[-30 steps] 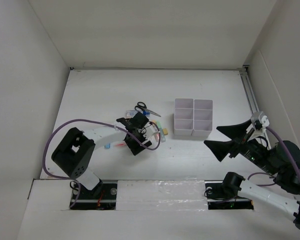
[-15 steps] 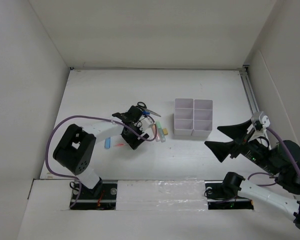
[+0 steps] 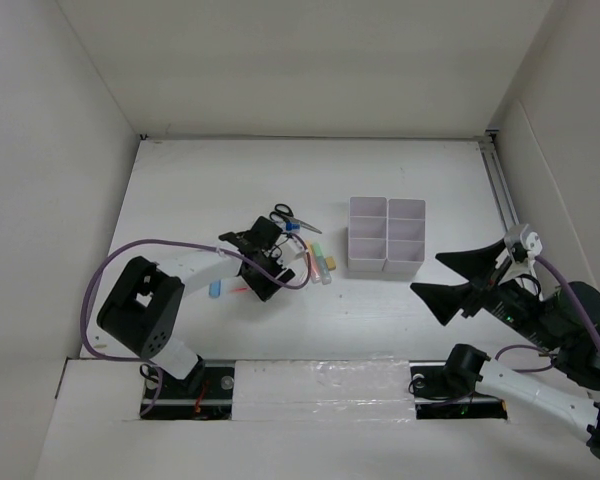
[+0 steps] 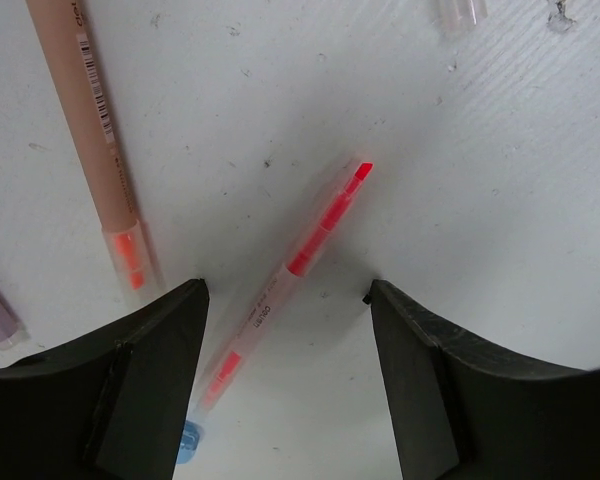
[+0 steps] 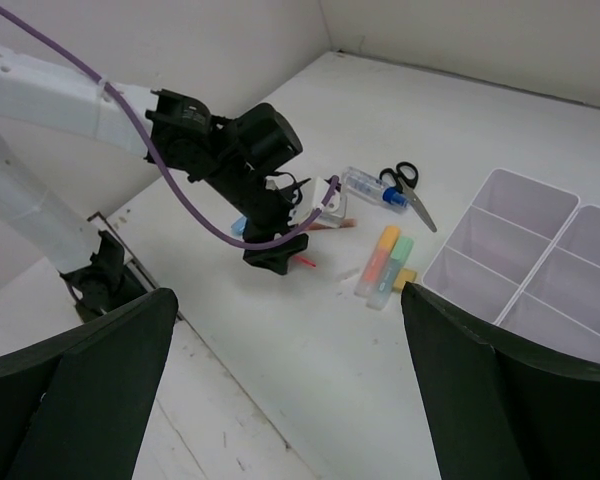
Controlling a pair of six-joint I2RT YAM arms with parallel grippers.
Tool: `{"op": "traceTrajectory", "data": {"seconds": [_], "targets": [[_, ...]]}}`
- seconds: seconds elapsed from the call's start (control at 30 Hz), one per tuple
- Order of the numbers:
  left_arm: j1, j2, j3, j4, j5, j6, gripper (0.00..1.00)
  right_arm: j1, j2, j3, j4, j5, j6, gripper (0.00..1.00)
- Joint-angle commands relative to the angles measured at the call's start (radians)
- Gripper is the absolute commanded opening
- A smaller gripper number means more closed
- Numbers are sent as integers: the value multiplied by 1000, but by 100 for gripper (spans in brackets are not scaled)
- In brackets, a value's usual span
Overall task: Sort the stationery into containers
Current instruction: Grab a piece of stationery with the left arm
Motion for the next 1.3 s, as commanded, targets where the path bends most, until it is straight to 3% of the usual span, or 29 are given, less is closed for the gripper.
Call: {"op": "traceTrajectory", "data": {"seconds": [0.0,0.2,0.47,0.5,0.57,0.67,0.73,0.77,1.1,1.27], "targets": [[4,27,-63,-89,-65,45,61,-1,-9,17,24,-10,-7,100],[4,47,-63,-99,-30,45,49,-1,-19,17,24,-10,-7,100],[4,58,-63,-109,-11,63,41,-1,-28,37,6,17,-7,100],[4,58,-63,-109,-11,63,38,-1,-28,46,6,17,-7,100],[4,58,-63,-109,-11,63,20,-1,-28,46,6,17,-7,100],[4,58,-63,-109,-11,63,9,-1,-28,55,-4,17,-7,100],[4,58,-63,-109,-11,63,8,-1,-37,55,-13,17,-7,100],[4,58,-63,-109,-11,63,0,-1,-37,55,-13,28,-7,100],[4,17,-54,-126,-3,54,0,-1,-48,65,-13,48,-16,100],[-62,-37,-16,-151,-69,10,0,-1,-39,40,10,48,-7,100]]}}
